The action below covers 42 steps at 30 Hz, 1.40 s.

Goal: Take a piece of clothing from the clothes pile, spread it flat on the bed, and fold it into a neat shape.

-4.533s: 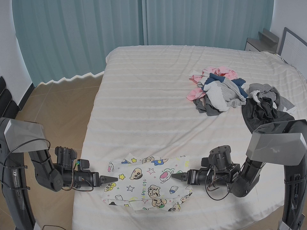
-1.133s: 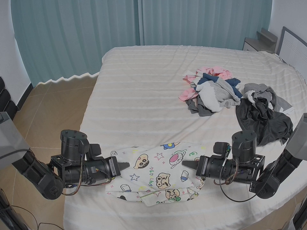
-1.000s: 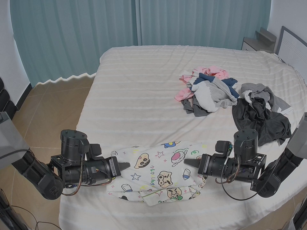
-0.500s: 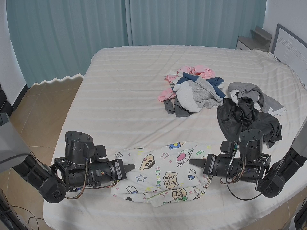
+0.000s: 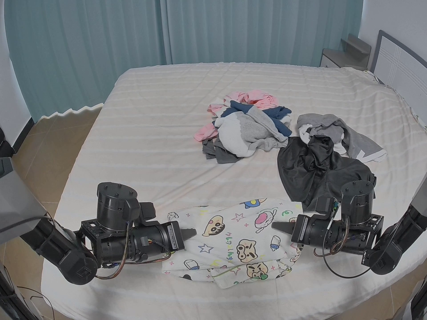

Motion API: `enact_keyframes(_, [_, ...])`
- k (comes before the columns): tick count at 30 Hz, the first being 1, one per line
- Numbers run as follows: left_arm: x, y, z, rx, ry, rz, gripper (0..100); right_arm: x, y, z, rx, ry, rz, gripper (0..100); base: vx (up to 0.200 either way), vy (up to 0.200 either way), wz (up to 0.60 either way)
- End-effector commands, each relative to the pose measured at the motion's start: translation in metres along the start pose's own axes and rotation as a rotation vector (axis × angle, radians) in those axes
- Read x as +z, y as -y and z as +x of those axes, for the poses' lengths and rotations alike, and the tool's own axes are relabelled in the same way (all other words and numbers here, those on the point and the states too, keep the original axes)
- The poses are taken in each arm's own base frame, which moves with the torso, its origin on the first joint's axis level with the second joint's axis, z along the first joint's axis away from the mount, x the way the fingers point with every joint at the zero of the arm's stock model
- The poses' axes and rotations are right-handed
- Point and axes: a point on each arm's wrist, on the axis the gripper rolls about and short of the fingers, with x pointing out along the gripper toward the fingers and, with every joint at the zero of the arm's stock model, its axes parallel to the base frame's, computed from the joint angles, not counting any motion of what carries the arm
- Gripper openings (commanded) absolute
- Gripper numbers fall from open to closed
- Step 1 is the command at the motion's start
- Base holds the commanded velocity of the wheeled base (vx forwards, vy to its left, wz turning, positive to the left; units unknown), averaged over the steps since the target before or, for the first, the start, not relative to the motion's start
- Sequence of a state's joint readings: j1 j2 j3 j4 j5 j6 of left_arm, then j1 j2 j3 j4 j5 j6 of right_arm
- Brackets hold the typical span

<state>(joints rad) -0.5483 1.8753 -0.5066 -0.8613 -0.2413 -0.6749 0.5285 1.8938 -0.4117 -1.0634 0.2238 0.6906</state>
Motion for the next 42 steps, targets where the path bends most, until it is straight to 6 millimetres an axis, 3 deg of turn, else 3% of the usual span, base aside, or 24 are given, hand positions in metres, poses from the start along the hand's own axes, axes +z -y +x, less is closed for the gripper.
enact_keyframes(1, [0.000,0.005,0.004,-0.016,-0.002,0.002,0,0.001,0.003,-0.003,-0.010,0.006,0.006,0,0.000,-0.200,0.00])
enact_keyframes(15, [-0.008,0.001,0.011,0.008,-0.031,-0.005,0,-0.003,0.010,-0.005,-0.037,-0.011,0.017,0,0.000,-0.200,0.00])
enact_keyframes(32, [-0.024,-0.015,0.030,0.072,-0.096,-0.021,0,-0.027,0.035,0.017,-0.122,-0.118,0.044,0,0.000,0.000,0.00])
enact_keyframes(42, [-0.049,-0.045,0.061,0.202,-0.140,-0.025,0,-0.052,0.062,0.039,-0.180,-0.186,0.055,0,0.000,0.000,0.00])
